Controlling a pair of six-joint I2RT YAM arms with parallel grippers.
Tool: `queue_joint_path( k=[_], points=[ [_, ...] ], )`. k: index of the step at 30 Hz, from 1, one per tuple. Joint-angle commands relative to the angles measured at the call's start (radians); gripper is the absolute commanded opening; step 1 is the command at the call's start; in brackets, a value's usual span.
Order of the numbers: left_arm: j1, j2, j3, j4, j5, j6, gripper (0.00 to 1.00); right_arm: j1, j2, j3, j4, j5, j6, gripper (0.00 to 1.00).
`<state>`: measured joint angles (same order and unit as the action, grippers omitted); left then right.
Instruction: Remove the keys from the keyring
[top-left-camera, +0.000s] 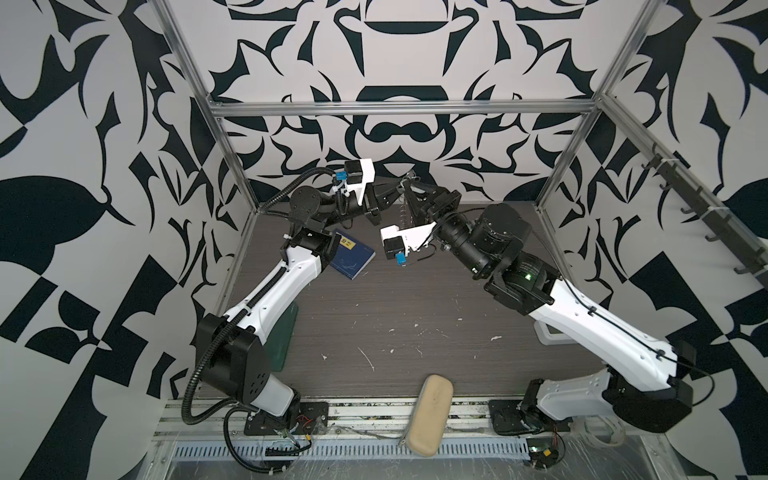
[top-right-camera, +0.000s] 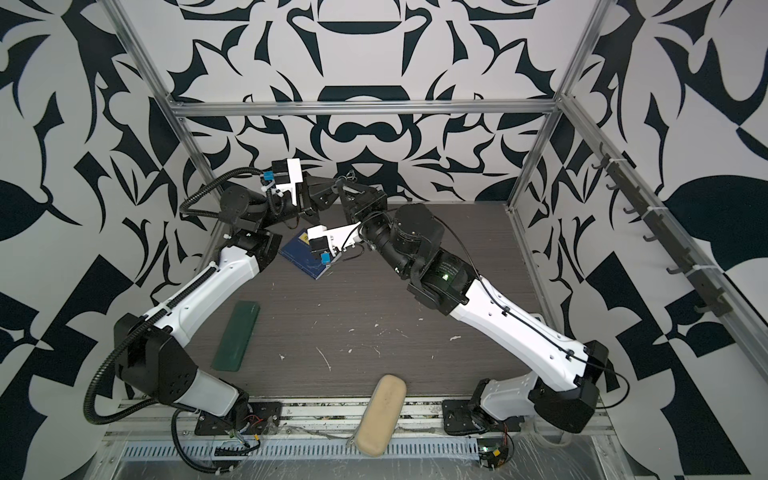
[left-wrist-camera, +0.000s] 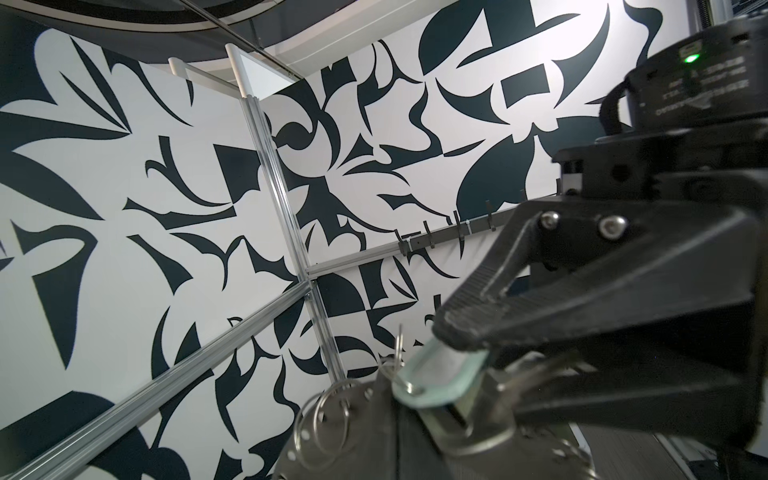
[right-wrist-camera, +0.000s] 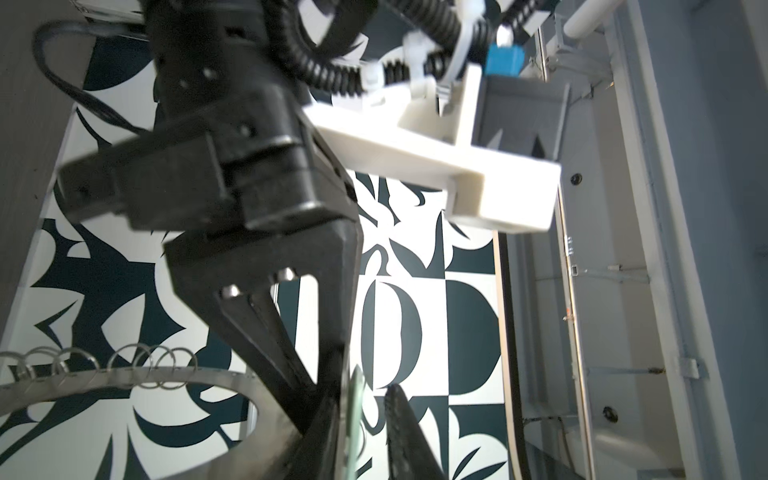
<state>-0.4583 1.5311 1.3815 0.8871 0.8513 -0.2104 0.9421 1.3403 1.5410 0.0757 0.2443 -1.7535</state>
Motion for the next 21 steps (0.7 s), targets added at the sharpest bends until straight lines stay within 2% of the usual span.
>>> queue_joint_path(
  k=[1,4,7,10,15,21],
  points=[
    [0.004,0.0,0.036,0.036,-0.035,-0.015,0.0,0.004,-0.016,0.005,0.085,0.001,-0.005,0.29],
    [0.007,0.012,0.042,0.062,-0.045,-0.026,0.0,0.005,-0.035,-0.013,0.097,-0.01,0.01,0.33],
    [0.01,0.032,0.058,0.095,-0.051,-0.047,0.0,0.018,-0.088,-0.042,0.032,-0.12,0.073,0.38],
    [0.013,0.055,0.081,0.124,-0.056,-0.071,0.0,0.046,-0.133,-0.059,-0.039,-0.177,0.149,0.41],
    [0.013,0.082,0.1,0.168,-0.06,-0.097,0.0,0.066,-0.212,-0.077,-0.11,-0.249,0.358,0.45],
    [0.013,0.091,0.093,0.21,-0.059,-0.119,0.0,0.064,-0.267,-0.013,-0.176,-0.235,0.576,0.45]
  ],
)
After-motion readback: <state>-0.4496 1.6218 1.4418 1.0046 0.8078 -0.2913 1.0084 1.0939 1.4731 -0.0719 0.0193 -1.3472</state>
